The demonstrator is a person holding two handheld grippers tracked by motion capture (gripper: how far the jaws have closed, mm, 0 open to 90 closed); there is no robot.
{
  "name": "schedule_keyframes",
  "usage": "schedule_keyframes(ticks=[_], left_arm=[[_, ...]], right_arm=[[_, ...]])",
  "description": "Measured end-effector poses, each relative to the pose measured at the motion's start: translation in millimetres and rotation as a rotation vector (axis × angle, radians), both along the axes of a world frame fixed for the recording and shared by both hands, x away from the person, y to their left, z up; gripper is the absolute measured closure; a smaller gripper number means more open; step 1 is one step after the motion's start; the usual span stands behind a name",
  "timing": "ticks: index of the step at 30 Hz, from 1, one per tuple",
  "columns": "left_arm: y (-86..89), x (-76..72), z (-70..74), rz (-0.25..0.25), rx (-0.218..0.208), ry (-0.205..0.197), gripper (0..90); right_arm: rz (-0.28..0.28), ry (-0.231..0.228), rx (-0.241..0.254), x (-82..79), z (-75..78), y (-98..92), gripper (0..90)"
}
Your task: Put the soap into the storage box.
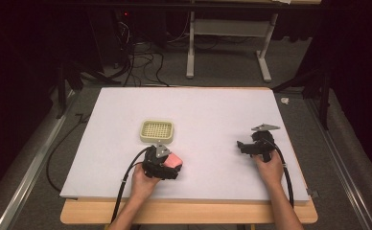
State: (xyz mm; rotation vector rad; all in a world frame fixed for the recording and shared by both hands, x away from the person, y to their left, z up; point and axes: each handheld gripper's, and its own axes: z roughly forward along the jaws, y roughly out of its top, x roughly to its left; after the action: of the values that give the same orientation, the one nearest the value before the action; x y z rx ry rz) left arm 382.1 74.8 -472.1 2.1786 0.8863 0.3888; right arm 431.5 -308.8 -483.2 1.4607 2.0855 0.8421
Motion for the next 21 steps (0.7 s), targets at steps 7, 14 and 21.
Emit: schedule_keyframes(ticks=[7, 14, 21], left_arm=[[5.7, 0.4, 6.0, -0.009, -0.049, 0.009, 13.9], [12.6, 0.7, 12.3, 0.001, -0.077, 0.008, 13.9], [18.1, 0.1, 16.7, 0.009, -0.094, 0.005, 13.8]], right_arm=[[0.0, 0.0, 0.0, 0.0, 0.0, 0.0, 14.9], [0.0, 0.0, -0.001, 0.0, 0.0, -0.1, 14.9], [0.0, 0.0, -0.001, 0.0, 0.0, 0.0, 14.9]])
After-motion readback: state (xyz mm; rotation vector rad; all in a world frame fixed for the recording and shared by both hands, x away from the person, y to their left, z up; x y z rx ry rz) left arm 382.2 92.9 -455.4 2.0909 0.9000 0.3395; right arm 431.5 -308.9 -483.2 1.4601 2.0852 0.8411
